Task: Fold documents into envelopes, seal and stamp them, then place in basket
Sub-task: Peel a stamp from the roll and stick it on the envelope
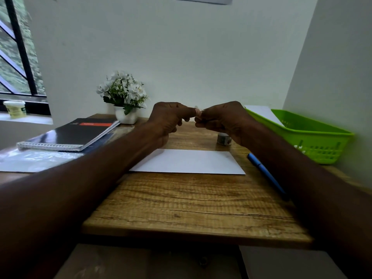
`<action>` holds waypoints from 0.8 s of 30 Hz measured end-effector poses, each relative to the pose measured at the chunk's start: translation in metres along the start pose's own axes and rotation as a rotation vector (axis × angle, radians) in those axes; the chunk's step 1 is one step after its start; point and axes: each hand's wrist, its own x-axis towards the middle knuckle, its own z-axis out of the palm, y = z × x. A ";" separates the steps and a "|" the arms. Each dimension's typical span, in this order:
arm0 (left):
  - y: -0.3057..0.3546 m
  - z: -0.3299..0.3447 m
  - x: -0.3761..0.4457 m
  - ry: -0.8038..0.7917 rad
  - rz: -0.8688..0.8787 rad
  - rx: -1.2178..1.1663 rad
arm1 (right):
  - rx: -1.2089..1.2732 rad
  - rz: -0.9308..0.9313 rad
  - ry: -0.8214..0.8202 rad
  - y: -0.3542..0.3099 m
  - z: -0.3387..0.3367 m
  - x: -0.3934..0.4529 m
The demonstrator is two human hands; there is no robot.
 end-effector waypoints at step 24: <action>-0.005 0.001 -0.001 0.017 -0.048 0.073 | -0.012 0.063 0.033 0.003 0.004 -0.003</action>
